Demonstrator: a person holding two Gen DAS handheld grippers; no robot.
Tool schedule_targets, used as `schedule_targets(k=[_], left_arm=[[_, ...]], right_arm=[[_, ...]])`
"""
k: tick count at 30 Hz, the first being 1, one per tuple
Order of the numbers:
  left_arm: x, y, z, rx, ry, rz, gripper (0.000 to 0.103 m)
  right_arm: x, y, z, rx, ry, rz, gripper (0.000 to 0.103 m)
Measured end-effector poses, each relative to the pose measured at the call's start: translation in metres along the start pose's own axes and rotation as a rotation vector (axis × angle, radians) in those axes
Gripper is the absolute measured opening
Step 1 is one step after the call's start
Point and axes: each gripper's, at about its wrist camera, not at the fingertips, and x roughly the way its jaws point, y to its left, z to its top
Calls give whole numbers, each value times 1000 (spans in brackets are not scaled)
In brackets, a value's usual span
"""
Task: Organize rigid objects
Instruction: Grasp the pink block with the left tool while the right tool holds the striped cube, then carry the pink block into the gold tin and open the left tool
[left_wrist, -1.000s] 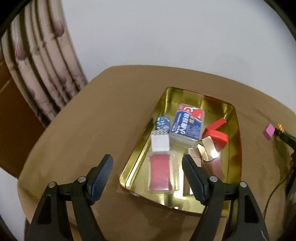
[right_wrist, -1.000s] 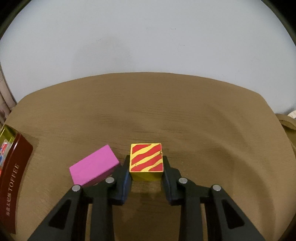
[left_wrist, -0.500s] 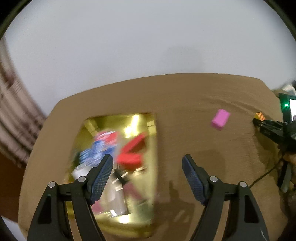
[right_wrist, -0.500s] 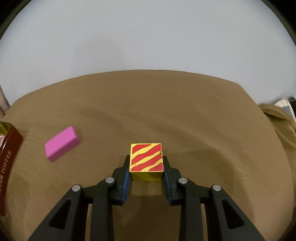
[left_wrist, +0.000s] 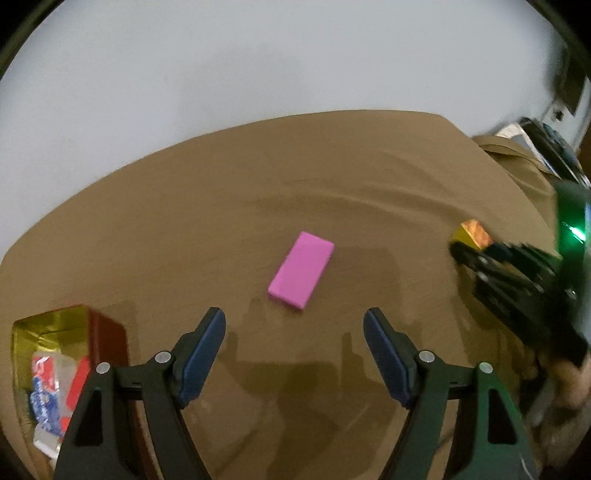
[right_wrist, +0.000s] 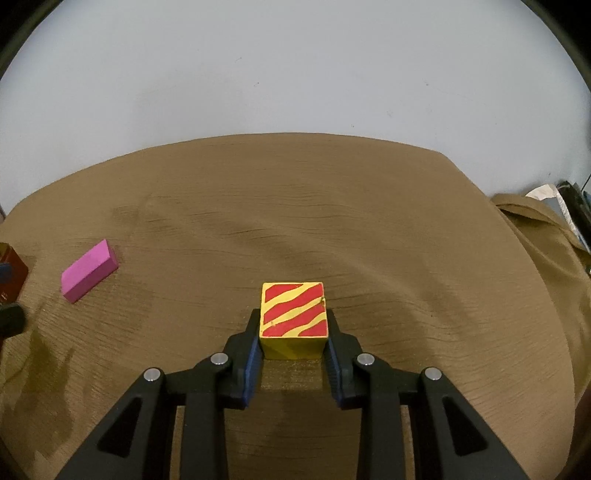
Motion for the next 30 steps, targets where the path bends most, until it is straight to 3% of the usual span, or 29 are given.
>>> schedule_targets(k=[4, 14, 21, 30], left_arm=[[26, 8, 16, -71, 31, -20, 70], [63, 1, 23, -40, 55, 12, 57], [64, -2, 23, -55, 29, 30, 27], [59, -9, 12, -114, 12, 75, 26]], right_arm=[[7, -13, -3, 5, 3, 7, 31], [13, -29, -5, 17, 3, 25, 31], [14, -31, -5, 17, 3, 25, 31], [13, -29, -5, 17, 4, 25, 31]])
